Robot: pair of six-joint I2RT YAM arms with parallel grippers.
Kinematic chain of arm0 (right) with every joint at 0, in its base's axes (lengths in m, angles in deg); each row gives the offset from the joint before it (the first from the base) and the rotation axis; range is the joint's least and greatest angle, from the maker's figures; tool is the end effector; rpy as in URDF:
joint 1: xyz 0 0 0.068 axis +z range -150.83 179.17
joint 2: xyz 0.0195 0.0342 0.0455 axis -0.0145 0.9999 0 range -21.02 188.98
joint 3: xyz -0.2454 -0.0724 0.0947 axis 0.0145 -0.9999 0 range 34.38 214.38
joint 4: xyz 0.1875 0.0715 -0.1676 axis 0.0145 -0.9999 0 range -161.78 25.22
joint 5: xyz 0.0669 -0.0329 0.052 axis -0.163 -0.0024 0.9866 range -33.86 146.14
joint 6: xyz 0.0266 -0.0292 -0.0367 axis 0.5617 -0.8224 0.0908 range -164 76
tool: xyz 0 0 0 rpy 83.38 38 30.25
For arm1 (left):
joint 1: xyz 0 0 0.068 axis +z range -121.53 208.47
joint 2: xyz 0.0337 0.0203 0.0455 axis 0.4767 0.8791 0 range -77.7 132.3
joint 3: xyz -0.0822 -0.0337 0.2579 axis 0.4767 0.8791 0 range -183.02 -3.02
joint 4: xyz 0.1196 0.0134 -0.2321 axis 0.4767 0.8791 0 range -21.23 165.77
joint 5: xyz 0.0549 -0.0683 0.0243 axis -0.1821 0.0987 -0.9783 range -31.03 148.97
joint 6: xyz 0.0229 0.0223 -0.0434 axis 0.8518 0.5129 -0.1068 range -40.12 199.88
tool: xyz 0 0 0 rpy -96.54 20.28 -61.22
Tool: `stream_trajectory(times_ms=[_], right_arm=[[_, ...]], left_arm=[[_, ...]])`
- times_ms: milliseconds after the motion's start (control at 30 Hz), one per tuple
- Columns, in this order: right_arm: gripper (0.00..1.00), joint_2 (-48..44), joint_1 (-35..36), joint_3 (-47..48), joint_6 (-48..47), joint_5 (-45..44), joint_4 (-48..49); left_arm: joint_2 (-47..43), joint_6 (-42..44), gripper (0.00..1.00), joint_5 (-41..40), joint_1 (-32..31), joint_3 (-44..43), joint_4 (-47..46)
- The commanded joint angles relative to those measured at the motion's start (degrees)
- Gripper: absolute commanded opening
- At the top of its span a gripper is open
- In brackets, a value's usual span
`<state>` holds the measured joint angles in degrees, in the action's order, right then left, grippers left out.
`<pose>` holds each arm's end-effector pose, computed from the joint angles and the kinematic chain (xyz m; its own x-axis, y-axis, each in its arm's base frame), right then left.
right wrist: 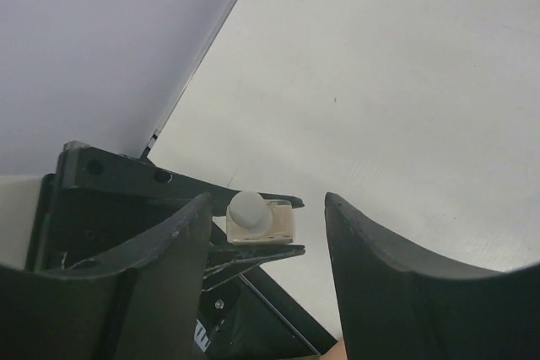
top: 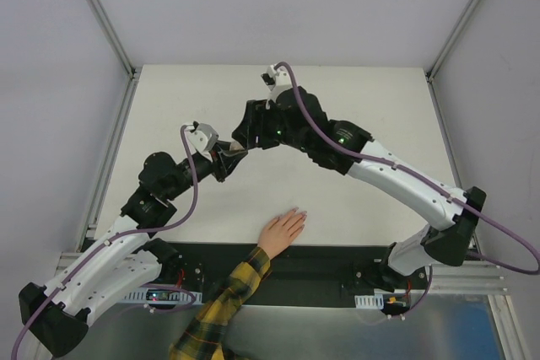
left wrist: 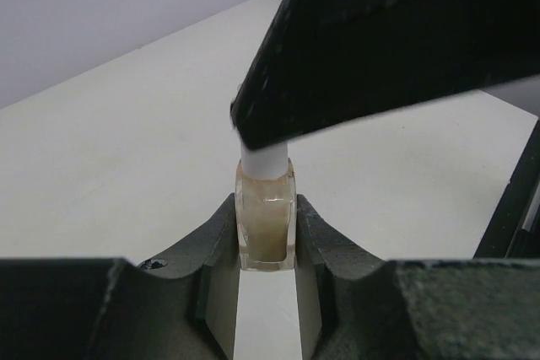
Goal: Paint the nails
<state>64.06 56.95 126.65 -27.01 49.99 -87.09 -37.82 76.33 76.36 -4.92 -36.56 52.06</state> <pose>0.1838 0.2844 0.4382 -0.3627 -0.0305 -0.9314 -0.7111 0.6551 0.2554 0.1393 -0.1044 0.3348 0.1022 -0.1382 -0.9851 0.7784 0.6277 -0.0073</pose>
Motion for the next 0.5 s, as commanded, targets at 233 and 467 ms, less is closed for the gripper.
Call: stream_trajectory(times_ms=[233, 467], right_arm=[[0.32, 3.7, 2.2, 3.7, 2.6, -2.7, 0.4], [0.32, 2.7, 2.2, 1.9, 0.9, -4.0, 0.6]], left_arm=[[-1.3, 0.8, 0.0, -1.7, -0.2, -0.4, -1.9], [-0.2, 0.9, 0.0, 1.8, -0.3, -0.6, -2.2]])
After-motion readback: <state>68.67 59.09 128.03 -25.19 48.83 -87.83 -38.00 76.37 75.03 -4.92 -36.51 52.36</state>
